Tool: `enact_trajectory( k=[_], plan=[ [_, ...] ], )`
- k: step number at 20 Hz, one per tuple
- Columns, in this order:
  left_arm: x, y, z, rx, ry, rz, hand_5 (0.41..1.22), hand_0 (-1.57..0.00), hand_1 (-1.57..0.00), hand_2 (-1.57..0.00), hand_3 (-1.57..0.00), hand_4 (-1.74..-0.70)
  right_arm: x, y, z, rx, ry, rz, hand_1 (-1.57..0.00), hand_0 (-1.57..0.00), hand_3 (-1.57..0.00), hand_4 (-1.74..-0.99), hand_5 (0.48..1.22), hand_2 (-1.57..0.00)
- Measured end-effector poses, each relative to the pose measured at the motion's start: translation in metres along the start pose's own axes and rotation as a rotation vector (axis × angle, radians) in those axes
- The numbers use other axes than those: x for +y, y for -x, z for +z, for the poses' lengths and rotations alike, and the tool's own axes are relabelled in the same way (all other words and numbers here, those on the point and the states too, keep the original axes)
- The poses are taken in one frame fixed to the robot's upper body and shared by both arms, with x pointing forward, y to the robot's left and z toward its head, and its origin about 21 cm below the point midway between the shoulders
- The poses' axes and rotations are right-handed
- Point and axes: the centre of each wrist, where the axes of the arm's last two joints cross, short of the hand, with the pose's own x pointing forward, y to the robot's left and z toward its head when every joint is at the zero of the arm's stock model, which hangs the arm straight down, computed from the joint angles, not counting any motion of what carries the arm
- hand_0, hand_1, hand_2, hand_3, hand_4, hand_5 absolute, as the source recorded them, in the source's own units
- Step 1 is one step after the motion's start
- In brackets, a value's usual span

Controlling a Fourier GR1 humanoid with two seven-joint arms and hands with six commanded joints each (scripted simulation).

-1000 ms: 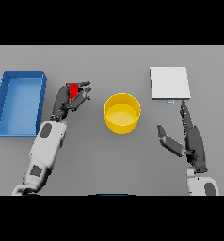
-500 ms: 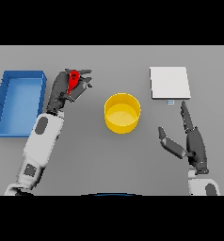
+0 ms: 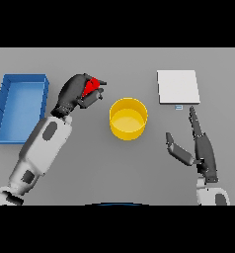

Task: Pick up the red beaker and tilt it to pour out 1 green nut into yellow bowl. Pick up the yellow bowl and place it on the metallic measuring scale.

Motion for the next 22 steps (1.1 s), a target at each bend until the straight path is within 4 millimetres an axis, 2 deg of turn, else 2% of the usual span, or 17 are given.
enact_trajectory(
  k=[4,7,9,11,12,14,16,19,22],
  plan=[
    [-0.004,-0.017,-0.005,-0.002,0.051,-0.312,1.127,-1.57,-1.57,-1.57,-1.57,-1.74,0.001,-0.003,-0.003,0.010,-0.005,-0.024,0.00,0.00,0.00,-1.256,0.690,0.00],
    [-0.003,-0.030,-0.009,-0.049,0.087,-0.536,1.173,-1.57,-1.57,-1.57,-1.57,-1.74,-0.001,0.000,0.003,-0.003,-0.012,-0.016,0.00,0.00,0.00,-1.270,0.700,0.00],
    [-0.006,-0.035,-0.011,-0.070,0.114,-0.639,1.190,-1.57,-1.57,-1.57,-1.57,-1.74,0.002,0.000,0.000,0.012,-0.011,-0.017,0.00,0.00,0.00,-1.274,0.704,0.00],
    [-0.005,-0.046,-0.016,-0.093,0.130,-0.740,1.201,-1.57,-1.57,-1.57,-1.57,-1.65,0.002,-0.002,0.000,0.006,-0.010,-0.019,0.00,0.00,0.00,-1.284,0.705,0.00],
    [-0.008,-0.049,-0.019,-0.105,0.152,-0.801,1.205,-1.57,-1.57,-1.57,-1.57,-1.67,0.002,-0.001,0.002,0.000,-0.004,-0.026,0.00,0.00,0.00,-1.283,0.702,0.00],
    [-0.005,-0.056,-0.022,-0.135,0.201,-0.911,1.211,-1.57,-1.57,-1.57,-1.39,-1.69,0.003,0.001,0.004,-0.002,-0.004,-0.044,0.00,0.00,0.00,-1.287,0.690,0.00],
    [-0.009,-0.067,-0.028,-0.149,0.248,-1.012,1.215,-1.57,-1.57,-1.57,-1.28,-1.70,0.006,0.001,0.001,0.019,0.001,-0.068,0.00,0.00,0.00,-1.292,0.678,0.00],
    [-0.017,-0.077,-0.032,-0.227,0.327,-1.146,1.218,-1.57,-1.57,-1.57,-1.42,-1.72,0.002,0.004,0.001,0.003,0.020,-0.087,0.00,0.00,0.00,-1.294,0.657,0.00],
    [-0.031,-0.084,-0.034,-0.276,0.390,-1.284,1.219,-1.57,-1.57,-1.57,-1.49,-1.73,0.004,0.005,0.003,0.004,0.013,-0.101,0.00,0.00,0.00,-1.290,0.644,0.00]
  ],
)
